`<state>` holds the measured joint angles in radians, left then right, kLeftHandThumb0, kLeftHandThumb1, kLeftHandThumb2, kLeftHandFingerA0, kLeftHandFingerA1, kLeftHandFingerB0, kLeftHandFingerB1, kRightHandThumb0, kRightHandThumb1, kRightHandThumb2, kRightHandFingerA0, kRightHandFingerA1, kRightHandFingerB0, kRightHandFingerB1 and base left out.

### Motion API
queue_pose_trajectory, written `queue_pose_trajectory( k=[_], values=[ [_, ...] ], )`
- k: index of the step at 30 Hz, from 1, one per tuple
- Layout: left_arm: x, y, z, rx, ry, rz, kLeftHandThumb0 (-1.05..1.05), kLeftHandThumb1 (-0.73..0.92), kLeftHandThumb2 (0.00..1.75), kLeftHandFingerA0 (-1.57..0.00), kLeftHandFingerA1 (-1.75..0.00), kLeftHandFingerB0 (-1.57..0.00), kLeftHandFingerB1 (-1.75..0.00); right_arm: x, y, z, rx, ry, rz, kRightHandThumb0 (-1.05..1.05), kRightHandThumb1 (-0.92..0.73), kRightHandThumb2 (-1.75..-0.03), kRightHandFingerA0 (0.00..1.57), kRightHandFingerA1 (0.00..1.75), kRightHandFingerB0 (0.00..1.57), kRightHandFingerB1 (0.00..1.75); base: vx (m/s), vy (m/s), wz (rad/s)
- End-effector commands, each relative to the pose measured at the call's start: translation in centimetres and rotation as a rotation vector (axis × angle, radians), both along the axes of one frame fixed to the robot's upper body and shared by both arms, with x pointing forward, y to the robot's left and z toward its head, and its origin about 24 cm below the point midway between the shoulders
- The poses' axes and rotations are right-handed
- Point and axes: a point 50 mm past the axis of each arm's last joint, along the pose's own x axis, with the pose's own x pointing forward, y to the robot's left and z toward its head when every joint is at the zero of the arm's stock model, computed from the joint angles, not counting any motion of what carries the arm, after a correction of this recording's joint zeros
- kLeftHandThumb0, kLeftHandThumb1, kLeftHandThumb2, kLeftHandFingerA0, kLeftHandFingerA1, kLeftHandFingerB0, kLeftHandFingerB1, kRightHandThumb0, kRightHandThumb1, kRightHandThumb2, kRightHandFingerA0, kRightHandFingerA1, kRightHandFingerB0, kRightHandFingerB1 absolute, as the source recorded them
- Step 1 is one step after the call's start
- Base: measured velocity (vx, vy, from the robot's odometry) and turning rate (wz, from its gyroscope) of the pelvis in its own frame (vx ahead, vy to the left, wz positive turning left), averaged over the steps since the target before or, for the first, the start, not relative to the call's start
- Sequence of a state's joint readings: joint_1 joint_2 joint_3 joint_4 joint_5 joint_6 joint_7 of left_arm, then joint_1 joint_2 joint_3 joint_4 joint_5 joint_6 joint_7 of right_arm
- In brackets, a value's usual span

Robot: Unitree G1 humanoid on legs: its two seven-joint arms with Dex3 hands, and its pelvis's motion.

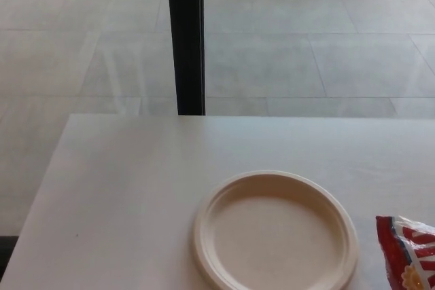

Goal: The robot uses its right hand to pick up a bag of sunflower seeds kept in the middle of the desk and tilts it over a plate kept next to it to pour out a few seeds and then puts the bag of seeds back on the desk

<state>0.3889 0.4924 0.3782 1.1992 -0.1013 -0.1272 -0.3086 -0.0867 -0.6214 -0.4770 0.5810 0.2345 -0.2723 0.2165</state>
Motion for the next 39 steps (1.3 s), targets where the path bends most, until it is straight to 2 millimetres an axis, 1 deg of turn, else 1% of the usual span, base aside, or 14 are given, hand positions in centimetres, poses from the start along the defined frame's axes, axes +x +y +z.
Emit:
queue_pose_trajectory(
  k=[1,6,7,14,15,16,18,19,20,26,28,29,30,39],
  values=[
    [0.2,0.2,0.2,0.017,-0.001,-0.029,-0.42,0.46,0.98,-0.32,-0.65,-0.23,-0.59,2.5,5.6,3.6,-0.346,0.133,0.495,-1.05,-0.53,-0.7,0.0,0.0,0.0,0.21,0.0,0.0,0.0],
    [0.2,0.2,0.2,0.017,0.0,-0.002,-0.41,0.44,0.96,-0.32,-0.65,-0.21,-0.58,2.7,7.1,2.2,-0.428,0.208,0.555,-1.05,-0.53,-0.65,0.0,0.0,0.0,0.2,0.0,0.0,0.0],
    [0.2,0.2,0.2,0.018,0.002,-0.005,-0.42,0.61,0.66,-0.38,-0.67,-0.26,-0.55,2.7,7.3,1.9,-0.431,0.222,0.565,-1.05,-0.53,-0.66,0.0,0.0,0.0,0.23,0.0,0.0,0.0],
    [0.2,0.2,0.1,0.014,0.007,-0.008,-0.44,0.62,0.66,-0.36,-0.66,-0.27,-0.55,3.4,9.2,-0.7,-0.475,0.343,0.641,-1.05,-0.5,-0.65,0.0,0.03,0.0,0.14,0.0,0.0,0.0],
    [0.1,0.1,0.0,0.013,0.002,-0.003,-0.42,0.61,0.66,-0.35,-0.66,-0.27,-0.55,3.5,9.3,-1.0,-0.491,0.357,0.647,-1.05,-0.37,-0.94,0.0,0.31,0.0,0.32,0.0,0.0,0.0],
    [0.1,0.1,0.0,0.02,0.006,-0.002,-0.4,0.43,0.95,-0.33,-0.65,-0.24,-0.59,3.6,9.4,-1.2,-0.495,0.369,0.654,-1.05,-0.38,-0.94,0.0,0.26,0.0,0.28,0.0,0.0,0.0],
    [-0.1,0.1,0.0,0.02,0.008,0.008,-0.53,0.49,0.82,-0.38,-0.68,-0.25,-0.58,4.0,9.8,-1.7,-0.538,0.392,0.679,-1.05,-0.48,-0.7,0.0,0.0,0.0,0.07,0.0,0.0,0.0],
    [-0.1,0.1,0.0,0.013,-0.001,0.008,-0.52,0.51,0.81,-0.36,-0.68,-0.23,-0.57,4.1,9.7,-1.8,-0.553,0.4,0.686,-1.05,-0.37,-0.93,0.0,0.26,0.0,0.25,0.0,0.0,0.0],
    [-0.2,0.0,0.0,0.014,-0.002,0.005,-0.48,0.58,0.67,-0.35,-0.67,-0.23,-0.54,4.2,9.7,-1.9,-0.557,0.404,0.688,-1.05,-0.46,-0.65,0.0,0.04,0.0,0.16,0.0,0.0,0.0],
    [-0.3,0.1,0.2,0.011,-0.012,0.005,-0.43,0.6,0.68,-0.34,-0.67,-0.26,-0.56,4.4,9.2,-1.9,-0.623,0.454,0.685,-1.05,-0.35,-0.91,0.0,0.34,0.0,0.39,0.0,0.0,0.0],
    [-0.4,0.2,0.2,0.016,0.001,0.01,-0.43,0.62,0.67,-0.32,-0.65,-0.23,-0.54,4.6,9.1,-1.7,-0.629,0.462,0.682,-1.05,-0.46,-0.64,0.0,0.17,0.0,0.37,0.0,0.0,0.0],
    [-0.4,0.2,0.2,0.019,0.002,0.005,-0.41,0.45,0.96,-0.31,-0.65,-0.21,-0.58,4.6,9.0,-1.5,-0.643,0.469,0.677,-1.05,-0.36,-0.93,0.0,0.33,0.0,0.4,0.0,0.0,0.0],
    [-0.3,0.2,0.2,0.014,0.007,-0.013,-0.42,0.64,0.67,-0.34,-0.65,-0.24,-0.54,4.6,8.9,-1.4,-0.646,0.47,0.674,-1.05,-0.36,-0.93,0.0,0.33,0.0,0.4,0.0,0.0,0.0],
    [-0.8,0.2,0.3,0.021,0.018,-0.017,-0.46,0.61,0.66,-0.36,-0.67,-0.27,-0.56,4.7,8.1,-0.6,-0.684,0.459,0.662,-1.05,-0.5,-0.66,0.0,0.28,0.0,0.38,0.0,0.0,0.0]
  ],
)
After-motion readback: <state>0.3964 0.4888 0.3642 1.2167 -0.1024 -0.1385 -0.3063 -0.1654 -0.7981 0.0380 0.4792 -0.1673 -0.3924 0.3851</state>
